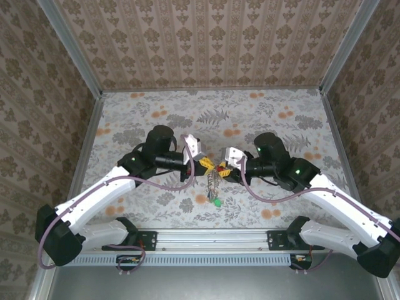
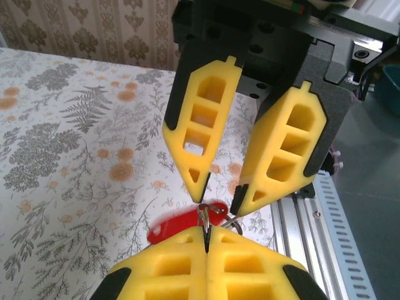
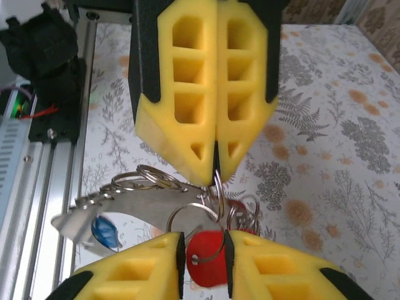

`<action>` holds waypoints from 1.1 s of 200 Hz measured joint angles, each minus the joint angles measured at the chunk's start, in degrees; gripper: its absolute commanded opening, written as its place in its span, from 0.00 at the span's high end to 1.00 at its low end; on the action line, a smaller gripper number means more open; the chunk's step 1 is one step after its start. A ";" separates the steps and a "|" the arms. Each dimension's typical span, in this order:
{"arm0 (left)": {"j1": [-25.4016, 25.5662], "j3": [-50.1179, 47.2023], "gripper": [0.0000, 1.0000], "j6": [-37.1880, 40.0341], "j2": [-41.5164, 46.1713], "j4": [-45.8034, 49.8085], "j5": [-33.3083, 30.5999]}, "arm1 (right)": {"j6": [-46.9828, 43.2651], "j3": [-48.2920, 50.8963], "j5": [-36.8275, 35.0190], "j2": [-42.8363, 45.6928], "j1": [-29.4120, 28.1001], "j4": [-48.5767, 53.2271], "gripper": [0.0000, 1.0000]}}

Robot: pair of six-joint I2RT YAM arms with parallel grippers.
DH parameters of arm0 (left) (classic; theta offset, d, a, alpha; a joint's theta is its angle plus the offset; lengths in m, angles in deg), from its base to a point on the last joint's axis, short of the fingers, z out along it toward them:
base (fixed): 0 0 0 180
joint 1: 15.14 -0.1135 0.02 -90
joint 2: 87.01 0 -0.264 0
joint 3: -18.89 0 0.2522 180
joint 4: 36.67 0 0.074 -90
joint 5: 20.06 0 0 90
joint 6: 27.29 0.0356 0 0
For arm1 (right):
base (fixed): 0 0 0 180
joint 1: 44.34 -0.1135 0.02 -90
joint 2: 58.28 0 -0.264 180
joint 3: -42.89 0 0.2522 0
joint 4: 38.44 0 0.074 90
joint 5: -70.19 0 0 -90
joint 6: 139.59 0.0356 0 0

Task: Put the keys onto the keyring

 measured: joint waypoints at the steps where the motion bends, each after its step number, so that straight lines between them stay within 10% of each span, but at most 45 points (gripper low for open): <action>1: -0.02 -0.07 1.00 -0.04 0.02 -0.13 0.02 | 0.04 0.09 0.04 0.09 0.04 -0.11 0.71; 82: -0.37 -4.46 1.00 -4.74 1.90 -9.31 3.72 | 4.87 1.51 2.23 1.73 1.57 -4.31 0.73; 129: -0.61 -5.35 1.00 -5.77 2.29 -11.19 3.41 | 4.52 0.57 4.26 -1.33 1.79 -4.04 0.97; 220: 0.50 -10.16 1.00 -12.20 3.28 -20.50 -0.83 | 8.11 2.73 6.12 -3.50 2.12 -8.68 0.83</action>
